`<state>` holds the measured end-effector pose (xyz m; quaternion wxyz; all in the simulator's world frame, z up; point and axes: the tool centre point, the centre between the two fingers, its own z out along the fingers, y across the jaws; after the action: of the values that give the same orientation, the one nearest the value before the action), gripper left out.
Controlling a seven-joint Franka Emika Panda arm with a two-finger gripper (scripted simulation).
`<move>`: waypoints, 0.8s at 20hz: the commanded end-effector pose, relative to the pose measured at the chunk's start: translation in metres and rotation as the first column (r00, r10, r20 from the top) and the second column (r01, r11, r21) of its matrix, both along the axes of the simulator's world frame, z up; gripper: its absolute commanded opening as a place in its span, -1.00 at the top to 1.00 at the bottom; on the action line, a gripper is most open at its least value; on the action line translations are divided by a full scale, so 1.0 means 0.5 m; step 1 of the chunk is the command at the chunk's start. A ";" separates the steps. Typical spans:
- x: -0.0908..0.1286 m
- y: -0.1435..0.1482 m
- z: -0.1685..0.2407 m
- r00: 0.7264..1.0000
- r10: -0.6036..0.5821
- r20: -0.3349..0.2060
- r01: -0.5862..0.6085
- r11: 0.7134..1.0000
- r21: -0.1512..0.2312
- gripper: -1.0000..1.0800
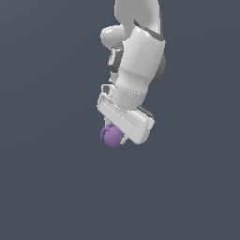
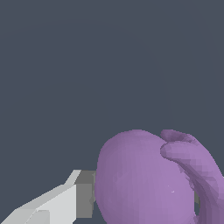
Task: Pick up the object and move it to a goal position.
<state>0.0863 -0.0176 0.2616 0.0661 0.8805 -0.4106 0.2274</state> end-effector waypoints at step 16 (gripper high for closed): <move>0.030 0.080 0.217 0.952 -0.219 0.213 0.242 0.966 -0.089 1.00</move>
<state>0.1003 0.0181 0.3591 0.0976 0.8036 -0.4930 0.3189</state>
